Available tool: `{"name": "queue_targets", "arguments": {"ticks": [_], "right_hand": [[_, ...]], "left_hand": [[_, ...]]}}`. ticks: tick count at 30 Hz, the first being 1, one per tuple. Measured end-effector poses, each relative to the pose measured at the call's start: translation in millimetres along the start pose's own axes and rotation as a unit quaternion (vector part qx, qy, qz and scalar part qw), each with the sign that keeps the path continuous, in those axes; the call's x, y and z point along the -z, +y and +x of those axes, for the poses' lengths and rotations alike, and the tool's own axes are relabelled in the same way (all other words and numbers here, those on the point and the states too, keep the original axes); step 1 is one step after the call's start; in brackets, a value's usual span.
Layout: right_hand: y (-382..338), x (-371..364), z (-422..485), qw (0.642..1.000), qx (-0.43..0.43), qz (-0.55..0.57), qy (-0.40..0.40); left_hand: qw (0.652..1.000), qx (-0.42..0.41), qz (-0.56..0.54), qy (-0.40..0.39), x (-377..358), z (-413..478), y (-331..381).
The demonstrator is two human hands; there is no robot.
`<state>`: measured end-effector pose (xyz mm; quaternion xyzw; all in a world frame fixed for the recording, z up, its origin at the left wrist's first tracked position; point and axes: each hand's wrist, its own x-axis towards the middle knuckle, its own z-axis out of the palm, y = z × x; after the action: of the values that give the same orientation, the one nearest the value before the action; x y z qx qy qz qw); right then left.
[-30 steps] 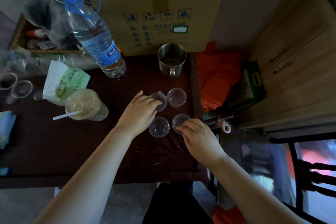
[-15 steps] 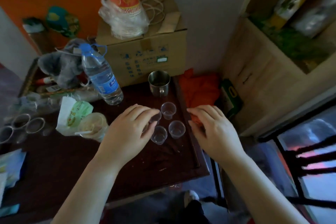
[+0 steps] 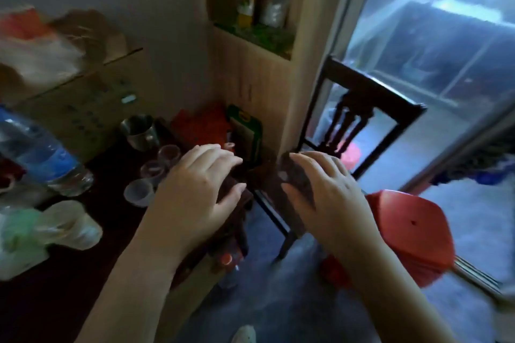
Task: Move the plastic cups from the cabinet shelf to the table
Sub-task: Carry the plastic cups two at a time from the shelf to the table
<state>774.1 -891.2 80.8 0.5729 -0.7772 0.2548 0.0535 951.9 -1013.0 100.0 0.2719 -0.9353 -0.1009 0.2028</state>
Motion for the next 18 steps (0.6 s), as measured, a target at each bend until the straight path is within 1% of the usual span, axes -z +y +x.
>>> {"name": "queue_targets", "arguments": {"ticks": [3, 5, 7, 12, 18], "right_hand": [[22.3, 55.5, -43.6, 0.997, -0.054, -0.032, 0.046], [38.4, 91.3, -77.2, 0.991, -0.090, -0.055, 0.085], [55.6, 125.2, -118.6, 0.982, -0.127, -0.066, 0.119], [102.0, 211.5, -256.3, 0.958, -0.216, -0.086, 0.170], [146.1, 307.1, -419.0, 0.915, -0.305, -0.149, 0.217]], "left_hand": [[0.997, -0.065, -0.030, 0.015, 1.6, 8.3, 61.5], [0.993, -0.105, -0.042, 0.033, 1.5, 8.8, 107.2], [0.988, -0.142, -0.050, 0.034, -3.9, 6.0, 157.6], [0.971, -0.219, -0.093, -0.005, -43.4, -18.3, 303.0], [0.929, -0.353, -0.106, -0.040, -93.9, -70.9, 477.4]]}}
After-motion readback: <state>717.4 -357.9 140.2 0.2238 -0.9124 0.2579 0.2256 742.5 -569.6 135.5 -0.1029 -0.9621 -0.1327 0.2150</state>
